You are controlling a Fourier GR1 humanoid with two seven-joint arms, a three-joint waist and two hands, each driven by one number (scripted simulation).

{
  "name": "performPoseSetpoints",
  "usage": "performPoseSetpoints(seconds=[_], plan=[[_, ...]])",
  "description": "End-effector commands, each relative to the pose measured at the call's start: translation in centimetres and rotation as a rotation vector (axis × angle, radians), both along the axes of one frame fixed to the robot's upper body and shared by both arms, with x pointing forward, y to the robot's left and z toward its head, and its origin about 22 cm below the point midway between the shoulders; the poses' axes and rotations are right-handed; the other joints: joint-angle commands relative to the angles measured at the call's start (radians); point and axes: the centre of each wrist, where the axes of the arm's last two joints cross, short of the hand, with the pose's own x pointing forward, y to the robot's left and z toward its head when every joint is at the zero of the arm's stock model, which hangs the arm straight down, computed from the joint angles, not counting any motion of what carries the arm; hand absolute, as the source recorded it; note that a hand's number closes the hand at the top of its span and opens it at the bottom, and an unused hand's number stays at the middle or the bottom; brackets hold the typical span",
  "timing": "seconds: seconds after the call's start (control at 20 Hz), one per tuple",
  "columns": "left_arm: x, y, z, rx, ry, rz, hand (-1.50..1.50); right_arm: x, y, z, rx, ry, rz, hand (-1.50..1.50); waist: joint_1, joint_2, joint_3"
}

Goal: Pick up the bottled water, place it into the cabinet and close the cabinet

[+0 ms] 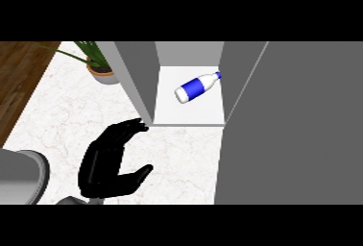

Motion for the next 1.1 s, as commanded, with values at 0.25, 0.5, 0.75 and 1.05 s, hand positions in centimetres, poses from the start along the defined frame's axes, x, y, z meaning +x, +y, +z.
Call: performPoseSetpoints(seconds=[0.25, 0.5, 0.75, 1.05], plan=[[-3.2, 6.2, 1.3, -0.055, 0.019, 0.073, -1.50, -0.6, 2.1, 4.6, -0.112, -0.084, 0.213, 1.50, 0.000, -0.003, -0.004], [-4.8, 7.7, 0.9, -0.075, 0.046, 0.105, -1.50, -0.2, 3.1, 5.3, -0.115, -0.123, 0.311, 1.50, 0.016, -0.004, -0.008], [-5.0, 9.7, 2.2, -0.082, 0.032, 0.086, -1.50, 0.4, 3.8, 4.9, -0.140, -0.146, 0.395, 1.50, 0.046, -0.006, -0.013], [-6.2, 12.2, 3.0, -0.066, 0.035, 0.073, -1.50, -0.2, 5.6, 4.0, 0.076, -0.035, 0.353, 1.50, 0.063, 0.004, -0.013]])
